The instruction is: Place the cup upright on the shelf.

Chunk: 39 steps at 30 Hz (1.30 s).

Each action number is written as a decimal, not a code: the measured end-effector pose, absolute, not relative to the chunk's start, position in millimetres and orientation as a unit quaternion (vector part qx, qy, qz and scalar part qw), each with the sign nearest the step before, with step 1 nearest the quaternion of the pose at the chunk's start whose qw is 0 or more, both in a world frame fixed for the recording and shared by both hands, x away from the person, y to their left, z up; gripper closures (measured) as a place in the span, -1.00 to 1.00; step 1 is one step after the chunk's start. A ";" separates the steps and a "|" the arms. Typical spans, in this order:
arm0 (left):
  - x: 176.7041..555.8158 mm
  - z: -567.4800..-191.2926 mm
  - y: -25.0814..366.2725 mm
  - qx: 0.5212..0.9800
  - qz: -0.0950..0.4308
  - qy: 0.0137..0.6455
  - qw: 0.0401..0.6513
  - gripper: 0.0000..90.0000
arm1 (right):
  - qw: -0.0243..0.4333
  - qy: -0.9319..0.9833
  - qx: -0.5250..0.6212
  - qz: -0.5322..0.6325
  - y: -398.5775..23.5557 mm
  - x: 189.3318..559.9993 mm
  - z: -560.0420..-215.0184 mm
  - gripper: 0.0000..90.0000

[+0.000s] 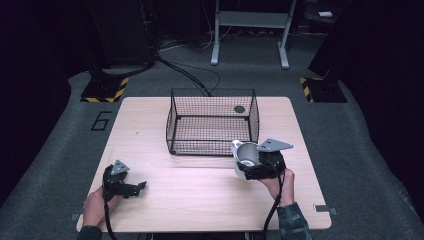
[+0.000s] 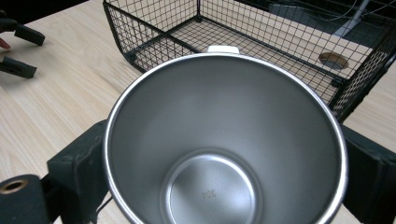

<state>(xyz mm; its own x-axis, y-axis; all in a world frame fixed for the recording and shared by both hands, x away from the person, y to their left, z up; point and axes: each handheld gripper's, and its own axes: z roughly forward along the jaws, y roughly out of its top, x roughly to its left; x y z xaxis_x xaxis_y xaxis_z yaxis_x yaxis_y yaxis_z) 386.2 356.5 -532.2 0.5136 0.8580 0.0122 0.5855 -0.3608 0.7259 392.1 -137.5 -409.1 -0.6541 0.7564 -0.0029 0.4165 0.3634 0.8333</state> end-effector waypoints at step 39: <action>386.2 -531.9 357.0 0.802 0.199 0.449 0.339 -0.99 | 0.217 0.807 0.321 0.446 -117.0 411.3 -347.5 -0.86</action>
